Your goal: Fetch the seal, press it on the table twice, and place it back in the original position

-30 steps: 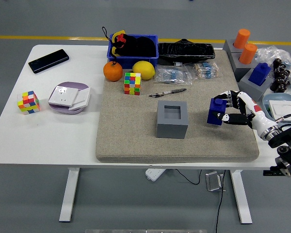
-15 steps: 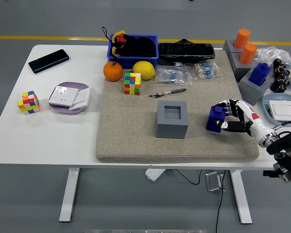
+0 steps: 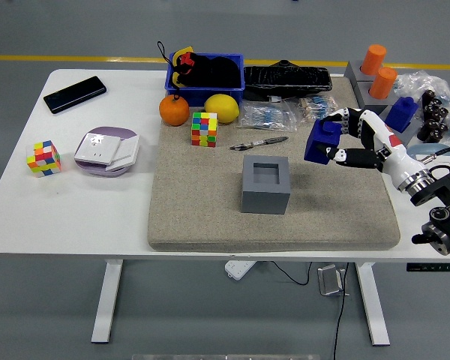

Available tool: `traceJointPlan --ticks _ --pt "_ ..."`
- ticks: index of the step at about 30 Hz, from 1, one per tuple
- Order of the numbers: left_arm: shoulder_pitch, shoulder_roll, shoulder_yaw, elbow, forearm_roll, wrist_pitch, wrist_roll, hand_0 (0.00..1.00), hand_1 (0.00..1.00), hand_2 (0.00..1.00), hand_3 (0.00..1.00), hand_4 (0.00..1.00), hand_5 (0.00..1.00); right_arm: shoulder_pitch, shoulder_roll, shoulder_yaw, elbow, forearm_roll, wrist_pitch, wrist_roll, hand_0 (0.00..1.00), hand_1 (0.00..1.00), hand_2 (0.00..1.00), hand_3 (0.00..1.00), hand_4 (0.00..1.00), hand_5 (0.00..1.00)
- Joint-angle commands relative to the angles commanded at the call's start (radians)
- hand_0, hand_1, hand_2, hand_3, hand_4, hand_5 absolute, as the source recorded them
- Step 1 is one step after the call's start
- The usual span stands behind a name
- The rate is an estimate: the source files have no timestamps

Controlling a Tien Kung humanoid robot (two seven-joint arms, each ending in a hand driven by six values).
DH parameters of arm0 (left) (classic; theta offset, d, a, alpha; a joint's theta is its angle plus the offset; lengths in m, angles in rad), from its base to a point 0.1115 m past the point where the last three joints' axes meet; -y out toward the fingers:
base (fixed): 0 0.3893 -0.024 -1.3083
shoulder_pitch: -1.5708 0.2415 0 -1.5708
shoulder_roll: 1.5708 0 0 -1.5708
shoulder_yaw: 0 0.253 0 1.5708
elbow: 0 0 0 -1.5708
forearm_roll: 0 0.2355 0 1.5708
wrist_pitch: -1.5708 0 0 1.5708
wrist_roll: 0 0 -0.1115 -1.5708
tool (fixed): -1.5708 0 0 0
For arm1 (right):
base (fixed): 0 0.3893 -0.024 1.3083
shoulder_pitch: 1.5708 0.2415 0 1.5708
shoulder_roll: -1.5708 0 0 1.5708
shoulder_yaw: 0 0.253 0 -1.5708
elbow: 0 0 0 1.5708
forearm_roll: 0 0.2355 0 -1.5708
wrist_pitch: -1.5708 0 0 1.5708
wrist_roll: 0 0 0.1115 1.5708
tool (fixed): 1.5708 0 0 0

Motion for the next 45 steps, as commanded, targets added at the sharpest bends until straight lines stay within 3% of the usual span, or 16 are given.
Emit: traceJointPlan --ticks 6,25,45 --pt "0.001 0.000 0.001 0.000 -0.001 0.000 0.001 0.722 0.693 0.680 0.752 0.688 0.263 0.005 0.020 -0.032 0.060 -0.005 0.012 -0.017 0.553 0.397 0.405 0.421 0.677 0.002" --pt "-0.004 0.006 0.011 -0.004 0.000 0.000 0.001 0.722 0.693 0.682 0.752 0.690 0.265 0.098 0.098 -0.159 -0.072 0.028 0.052 -0.025 0.544 0.394 0.404 0.421 0.682 0.002" --pt "-0.010 0.013 0.016 -0.005 0.001 -0.001 -0.001 0.721 0.694 0.680 0.752 0.691 0.263 0.131 0.106 -0.202 -0.116 0.034 0.073 -0.033 0.545 0.394 0.406 0.426 0.687 0.002"
